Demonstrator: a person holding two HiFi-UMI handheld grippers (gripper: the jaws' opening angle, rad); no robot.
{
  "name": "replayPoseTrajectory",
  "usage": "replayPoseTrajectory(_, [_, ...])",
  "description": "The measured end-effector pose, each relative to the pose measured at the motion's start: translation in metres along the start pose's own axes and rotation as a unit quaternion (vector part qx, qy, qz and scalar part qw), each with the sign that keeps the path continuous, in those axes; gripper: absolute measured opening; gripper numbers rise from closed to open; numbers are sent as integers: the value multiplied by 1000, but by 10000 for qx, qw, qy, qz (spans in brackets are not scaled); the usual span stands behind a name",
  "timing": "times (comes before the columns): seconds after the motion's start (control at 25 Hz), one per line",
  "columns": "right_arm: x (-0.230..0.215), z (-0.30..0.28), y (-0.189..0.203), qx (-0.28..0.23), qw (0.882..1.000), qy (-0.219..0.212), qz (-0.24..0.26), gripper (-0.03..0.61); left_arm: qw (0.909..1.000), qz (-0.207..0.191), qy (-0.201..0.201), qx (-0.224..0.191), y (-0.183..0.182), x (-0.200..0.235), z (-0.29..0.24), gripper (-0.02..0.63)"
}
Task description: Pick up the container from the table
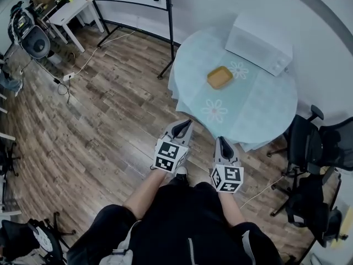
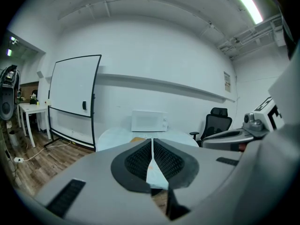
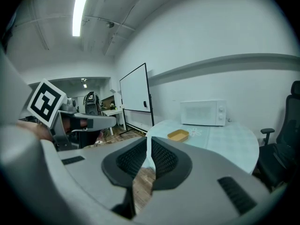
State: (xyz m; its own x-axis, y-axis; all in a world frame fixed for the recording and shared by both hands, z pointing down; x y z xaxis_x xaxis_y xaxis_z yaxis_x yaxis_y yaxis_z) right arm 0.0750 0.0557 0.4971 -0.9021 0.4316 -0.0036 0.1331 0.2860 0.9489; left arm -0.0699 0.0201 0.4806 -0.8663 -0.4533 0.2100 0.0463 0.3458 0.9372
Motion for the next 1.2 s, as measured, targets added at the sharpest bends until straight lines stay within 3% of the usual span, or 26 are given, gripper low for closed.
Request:
replayPoseTrajectory(0.72, [-17,-32,1,31,9998,176,-107,26,9997,-9,203,97,0,16,-37,26])
replayPoseTrajectory(1.2, [-48,-105,-19,-14,9998,87,-161,28,9998,-43,165,144,-21,51,-100,26])
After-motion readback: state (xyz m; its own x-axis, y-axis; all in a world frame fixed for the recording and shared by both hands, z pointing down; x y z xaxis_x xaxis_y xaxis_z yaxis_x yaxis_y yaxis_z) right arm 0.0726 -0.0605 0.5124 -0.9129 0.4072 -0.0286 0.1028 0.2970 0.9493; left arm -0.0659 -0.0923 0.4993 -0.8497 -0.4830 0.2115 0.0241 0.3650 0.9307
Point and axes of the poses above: the fingertips, and each gripper's own axes: z backward along the fingers, x to its left, y out of its underside, the point moved 3 cm from there along z, backward along the fingers, and after that the axes turned 6 degrees about z, right-handed, at the moved point
